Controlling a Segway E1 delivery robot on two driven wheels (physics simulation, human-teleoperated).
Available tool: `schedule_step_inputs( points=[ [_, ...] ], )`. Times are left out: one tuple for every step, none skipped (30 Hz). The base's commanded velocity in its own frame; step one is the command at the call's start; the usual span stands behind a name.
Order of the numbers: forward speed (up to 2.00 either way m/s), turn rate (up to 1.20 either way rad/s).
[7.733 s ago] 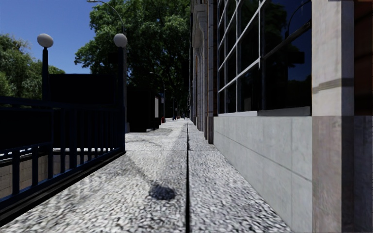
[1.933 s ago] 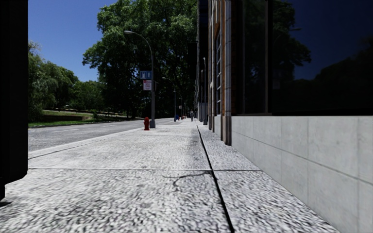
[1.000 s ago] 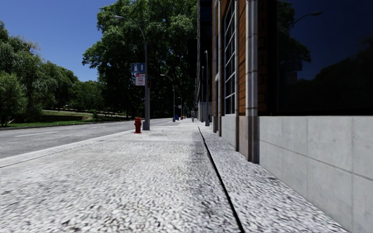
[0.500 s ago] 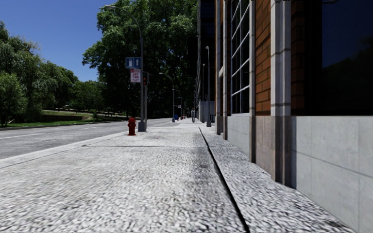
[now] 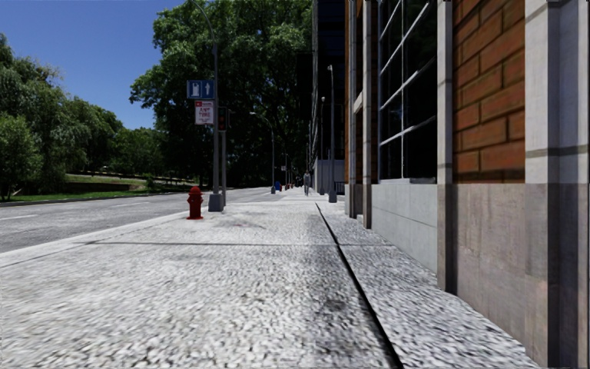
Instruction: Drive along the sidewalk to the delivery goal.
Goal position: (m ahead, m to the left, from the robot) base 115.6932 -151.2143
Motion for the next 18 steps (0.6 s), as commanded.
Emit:
schedule_step_inputs(
  points=[
    [2.0,0.0],
    [2.0,0.0],
    [2.0,0.0],
    [2.0,0.0],
    [2.0,0.0],
    [2.0,0.0],
    [2.0,0.0],
    [2.0,0.0],
    [2.0,0.0],
    [2.0,0.0],
    [2.0,0.0],
    [2.0,0.0],
    [2.0,0.0],
    [2.0,0.0],
    [2.0,0.0],
    [2.0,0.0],
    [2.0,0.0],
    [2.0,0.0]
  ],
)
